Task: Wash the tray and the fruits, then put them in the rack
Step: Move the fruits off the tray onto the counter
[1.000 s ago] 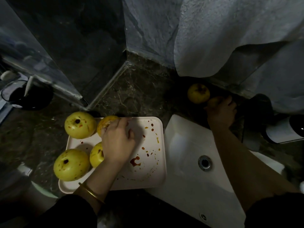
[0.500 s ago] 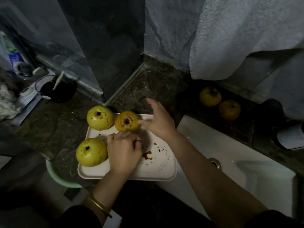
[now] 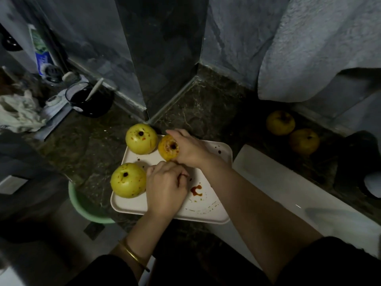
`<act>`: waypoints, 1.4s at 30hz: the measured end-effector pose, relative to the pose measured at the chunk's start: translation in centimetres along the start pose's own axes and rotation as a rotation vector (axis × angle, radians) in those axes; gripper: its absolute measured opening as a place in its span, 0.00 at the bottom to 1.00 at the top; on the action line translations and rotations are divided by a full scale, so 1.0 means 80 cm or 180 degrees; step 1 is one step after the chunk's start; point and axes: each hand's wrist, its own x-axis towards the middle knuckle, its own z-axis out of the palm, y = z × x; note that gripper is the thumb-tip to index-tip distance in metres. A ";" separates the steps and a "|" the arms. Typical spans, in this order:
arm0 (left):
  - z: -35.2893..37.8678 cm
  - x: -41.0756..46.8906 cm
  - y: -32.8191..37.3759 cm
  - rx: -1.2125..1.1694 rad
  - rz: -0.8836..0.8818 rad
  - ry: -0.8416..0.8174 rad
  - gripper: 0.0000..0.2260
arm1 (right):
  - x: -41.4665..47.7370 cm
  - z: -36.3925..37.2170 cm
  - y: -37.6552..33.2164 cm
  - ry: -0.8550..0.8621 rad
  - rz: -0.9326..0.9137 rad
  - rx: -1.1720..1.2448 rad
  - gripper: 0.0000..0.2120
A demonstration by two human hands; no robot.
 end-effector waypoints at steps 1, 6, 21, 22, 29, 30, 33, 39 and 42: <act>0.000 0.001 0.001 -0.0011 0.0013 0.0009 0.12 | 0.000 0.000 0.001 -0.0040 -0.0040 -0.0049 0.40; 0.003 0.005 -0.002 0.0032 -0.0013 -0.0092 0.13 | -0.005 0.005 0.011 0.0297 -0.0002 -0.0160 0.37; 0.022 0.026 0.011 0.0215 0.0056 -0.0144 0.14 | -0.063 -0.061 0.171 0.2344 0.2188 0.1048 0.43; 0.023 0.028 0.012 0.0230 0.0072 -0.0140 0.14 | -0.064 -0.061 0.178 0.2378 0.2292 0.1040 0.43; 0.027 0.034 0.012 0.0292 0.0088 -0.0180 0.15 | -0.062 -0.059 0.194 0.2483 0.2538 0.1010 0.46; 0.027 0.034 0.012 0.0303 0.0088 -0.0189 0.15 | -0.061 -0.057 0.194 0.2534 0.2513 0.0997 0.46; 0.026 0.033 0.010 0.0287 0.0079 -0.0195 0.14 | -0.061 -0.051 0.191 0.2616 0.2521 0.1052 0.49; 0.017 0.021 0.009 0.0164 0.0109 -0.0156 0.14 | -0.072 -0.052 0.189 0.2527 0.2545 0.1310 0.53; 0.011 0.010 0.008 0.0106 0.0170 -0.0084 0.12 | -0.079 -0.051 0.182 0.2612 0.2552 0.1154 0.53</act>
